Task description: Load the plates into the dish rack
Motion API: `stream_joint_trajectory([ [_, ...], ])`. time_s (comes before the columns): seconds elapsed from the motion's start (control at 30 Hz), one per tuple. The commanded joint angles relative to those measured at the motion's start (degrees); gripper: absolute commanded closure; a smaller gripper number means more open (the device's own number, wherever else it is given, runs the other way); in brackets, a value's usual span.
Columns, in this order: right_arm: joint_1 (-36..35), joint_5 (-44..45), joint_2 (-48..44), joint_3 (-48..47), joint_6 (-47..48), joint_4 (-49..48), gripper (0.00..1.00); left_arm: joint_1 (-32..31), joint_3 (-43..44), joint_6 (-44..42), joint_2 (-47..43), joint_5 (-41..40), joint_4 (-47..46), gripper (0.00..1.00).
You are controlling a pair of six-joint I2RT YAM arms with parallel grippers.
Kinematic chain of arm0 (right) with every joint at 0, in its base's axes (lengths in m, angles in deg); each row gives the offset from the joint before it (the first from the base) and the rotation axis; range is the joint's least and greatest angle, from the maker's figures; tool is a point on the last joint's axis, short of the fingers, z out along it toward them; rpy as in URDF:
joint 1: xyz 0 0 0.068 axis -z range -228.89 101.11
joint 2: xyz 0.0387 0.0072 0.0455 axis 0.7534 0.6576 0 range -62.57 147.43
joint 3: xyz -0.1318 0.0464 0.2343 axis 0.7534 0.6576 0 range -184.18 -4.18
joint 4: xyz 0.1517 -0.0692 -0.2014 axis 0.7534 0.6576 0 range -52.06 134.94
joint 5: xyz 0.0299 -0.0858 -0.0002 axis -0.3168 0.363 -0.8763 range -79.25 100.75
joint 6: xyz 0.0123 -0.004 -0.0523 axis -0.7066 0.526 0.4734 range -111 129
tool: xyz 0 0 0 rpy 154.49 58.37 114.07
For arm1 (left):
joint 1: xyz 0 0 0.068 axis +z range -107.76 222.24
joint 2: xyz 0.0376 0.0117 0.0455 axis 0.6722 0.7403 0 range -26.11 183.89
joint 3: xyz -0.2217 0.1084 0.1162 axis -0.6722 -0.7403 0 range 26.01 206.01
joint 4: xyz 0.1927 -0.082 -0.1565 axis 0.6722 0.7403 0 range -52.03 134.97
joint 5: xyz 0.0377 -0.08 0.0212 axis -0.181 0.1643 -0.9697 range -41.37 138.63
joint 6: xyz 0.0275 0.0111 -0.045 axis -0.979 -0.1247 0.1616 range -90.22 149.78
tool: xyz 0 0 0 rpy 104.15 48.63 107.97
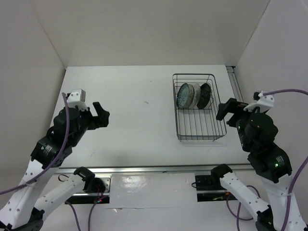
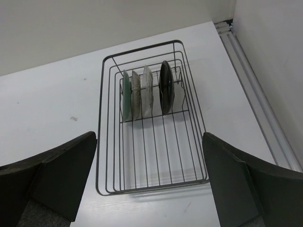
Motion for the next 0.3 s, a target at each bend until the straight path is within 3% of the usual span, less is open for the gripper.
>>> stream_joint_trajectory([
  [0.0,-0.31,1.04,-1.68,-0.07,1.96,3.33,0.01,-0.33,-2.11,-1.53,-2.64,-1.43,-1.87,0.00],
  [0.27,-0.31,3.06,-1.69,3.09,2.50,2.19,0.01,-0.33,-2.82,-1.53,-1.60,-2.58,-1.87,0.00],
])
